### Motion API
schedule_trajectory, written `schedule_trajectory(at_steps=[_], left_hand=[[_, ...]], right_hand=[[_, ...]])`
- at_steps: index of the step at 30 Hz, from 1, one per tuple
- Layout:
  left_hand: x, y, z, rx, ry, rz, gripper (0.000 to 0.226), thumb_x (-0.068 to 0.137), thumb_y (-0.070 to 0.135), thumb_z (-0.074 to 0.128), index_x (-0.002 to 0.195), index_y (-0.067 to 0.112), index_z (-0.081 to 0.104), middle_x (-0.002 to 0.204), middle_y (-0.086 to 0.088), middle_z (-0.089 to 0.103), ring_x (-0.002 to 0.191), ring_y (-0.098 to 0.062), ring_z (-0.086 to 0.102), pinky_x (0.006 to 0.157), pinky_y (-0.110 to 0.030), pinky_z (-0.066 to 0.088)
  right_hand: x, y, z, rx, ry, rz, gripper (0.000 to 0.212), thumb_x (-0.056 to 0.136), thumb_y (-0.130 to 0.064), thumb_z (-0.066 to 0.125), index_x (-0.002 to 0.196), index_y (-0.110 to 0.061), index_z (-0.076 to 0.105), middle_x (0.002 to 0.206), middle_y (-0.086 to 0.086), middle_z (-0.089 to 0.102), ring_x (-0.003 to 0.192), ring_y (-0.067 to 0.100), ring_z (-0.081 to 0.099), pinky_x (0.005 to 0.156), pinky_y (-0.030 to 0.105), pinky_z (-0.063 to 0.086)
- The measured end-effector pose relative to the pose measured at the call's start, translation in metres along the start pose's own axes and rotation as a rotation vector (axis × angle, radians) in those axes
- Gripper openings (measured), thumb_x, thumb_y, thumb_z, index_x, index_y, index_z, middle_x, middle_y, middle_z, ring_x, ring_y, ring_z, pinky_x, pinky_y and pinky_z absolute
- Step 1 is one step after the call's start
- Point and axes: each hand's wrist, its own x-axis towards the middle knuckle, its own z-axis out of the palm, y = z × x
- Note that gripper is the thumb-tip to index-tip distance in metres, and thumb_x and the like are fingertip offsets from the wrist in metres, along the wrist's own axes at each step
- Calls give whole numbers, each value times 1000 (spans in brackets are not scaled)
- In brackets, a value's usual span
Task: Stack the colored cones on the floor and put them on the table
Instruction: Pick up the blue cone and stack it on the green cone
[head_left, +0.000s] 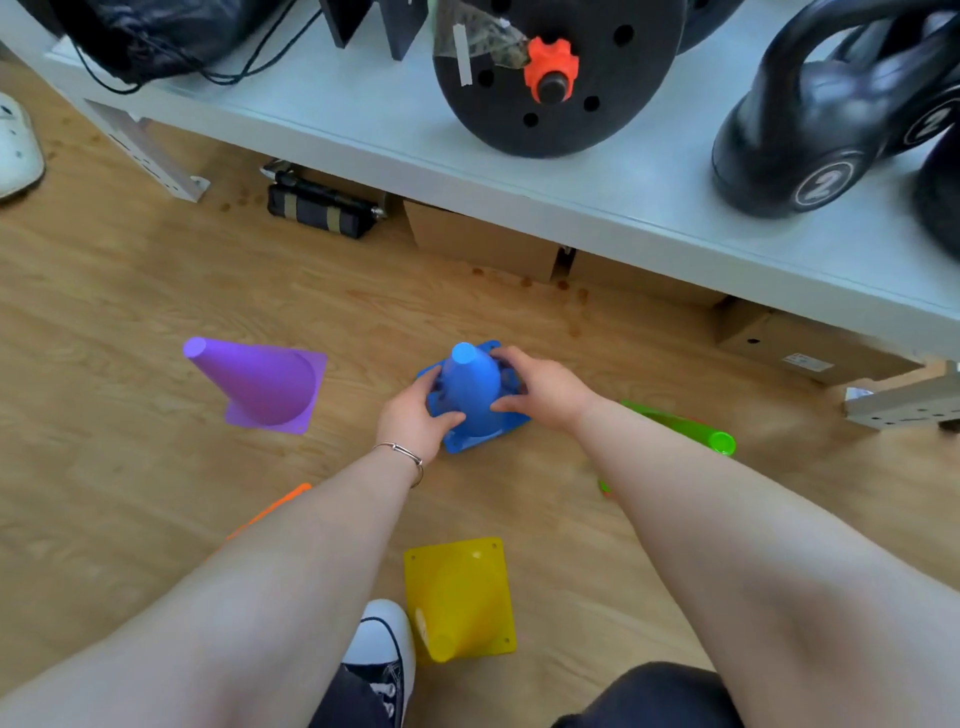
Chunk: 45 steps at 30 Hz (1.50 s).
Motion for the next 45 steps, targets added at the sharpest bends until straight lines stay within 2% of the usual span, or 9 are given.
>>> schedule_trajectory(at_steps=[7,12,15,18,21,28,35,41,45], left_hand=[[-25,41,-26,-160,-10,114,68,71,23,76,133,34,51,124,13,63,109,-10,65,99,-39,51],[-51,93,-35,-184,-73,216,67,75,17,77,135,29,51,130,11,61,112,-11,63,98,-33,51],[-66,117,-32,-149,-149,267,68,74,15,78,136,27,51,131,9,61,114,-11,62,101,-35,50],[-79,141,-22,-120,-187,313,66,73,14,78,133,27,55,128,10,62,113,-11,62,100,-37,50],[-89,164,-8,-43,-198,377,64,74,17,79,132,28,55,126,8,61,107,-14,64,97,-33,51],[-99,197,33,105,-271,497,59,73,20,79,128,26,59,115,6,61,97,-12,63,88,-24,50],[-98,190,70,145,-328,446,59,74,20,77,130,26,57,118,6,62,96,-14,65,90,-27,51],[-82,175,96,194,-381,389,63,73,21,77,132,25,56,124,6,64,96,-13,67,95,-34,51],[-71,162,114,228,-413,360,63,75,21,76,134,22,54,127,5,63,101,-15,66,96,-30,50]], right_hand=[[-55,-16,-43,125,150,-45,62,83,-36,73,138,-33,44,138,-5,57,108,20,64,98,41,49],[-110,-23,-76,187,255,-25,59,85,-31,72,138,-31,45,137,-10,57,97,18,66,91,38,51],[-145,-18,-88,200,301,18,59,84,-33,73,137,-32,45,138,-10,57,102,16,65,91,35,50],[-175,-11,-103,202,351,61,60,83,-34,74,136,-32,46,139,-9,56,93,15,67,88,34,52],[-201,-2,-117,196,398,101,61,82,-32,76,135,-31,46,138,-7,57,88,15,69,82,32,54],[-237,35,-126,178,399,229,63,79,-36,77,134,-33,44,134,-5,58,94,19,66,87,35,52],[-241,69,-108,218,367,318,66,78,-37,77,134,-35,43,136,-2,58,104,20,64,94,38,50],[-226,89,-86,256,362,361,66,80,-33,77,136,-33,43,136,-1,57,103,19,62,84,29,47],[-215,106,-73,249,332,387,65,82,-31,75,138,-29,42,137,1,56,114,21,59,88,29,46]])
